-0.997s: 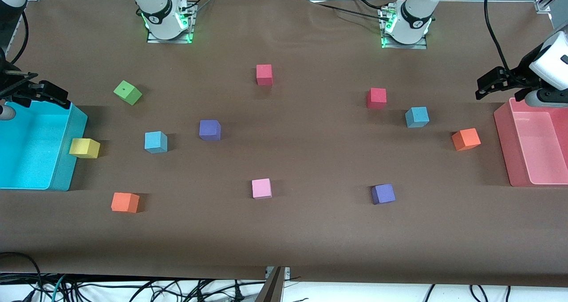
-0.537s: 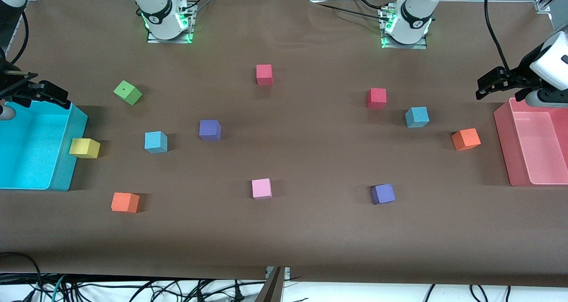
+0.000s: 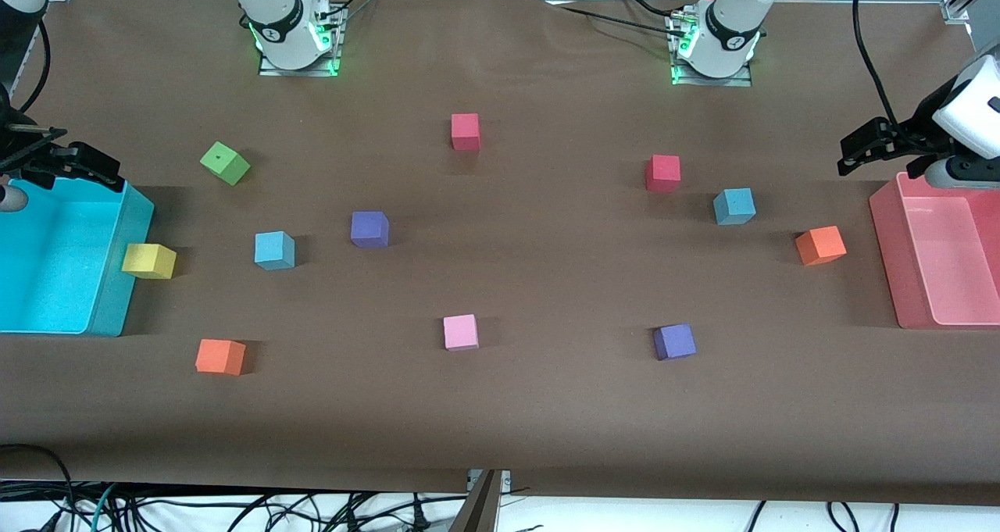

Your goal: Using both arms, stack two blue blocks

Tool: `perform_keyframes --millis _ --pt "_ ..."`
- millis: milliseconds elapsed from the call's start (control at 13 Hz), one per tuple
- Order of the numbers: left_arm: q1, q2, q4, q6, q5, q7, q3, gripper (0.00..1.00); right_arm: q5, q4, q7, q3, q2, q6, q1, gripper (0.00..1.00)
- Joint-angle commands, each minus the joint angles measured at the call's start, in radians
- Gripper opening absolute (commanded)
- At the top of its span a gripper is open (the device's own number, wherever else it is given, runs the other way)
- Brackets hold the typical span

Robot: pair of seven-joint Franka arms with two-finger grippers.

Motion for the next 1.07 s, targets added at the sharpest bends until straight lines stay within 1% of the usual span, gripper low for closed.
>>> perform_keyframes --millis 0,997 --pt "0.008 -0.001 0.019 -0.016 0.023 -0.007 -0.007 1.00 -0.006 -0.025 -0.003 0.006 -0.025 0.000 -0.002 1.00" --pt "0.008 0.001 0.019 -0.018 0.025 -0.007 -0.007 1.00 -0.006 -0.025 -0.007 0.008 -0.016 0.000 -0.001 1.00"
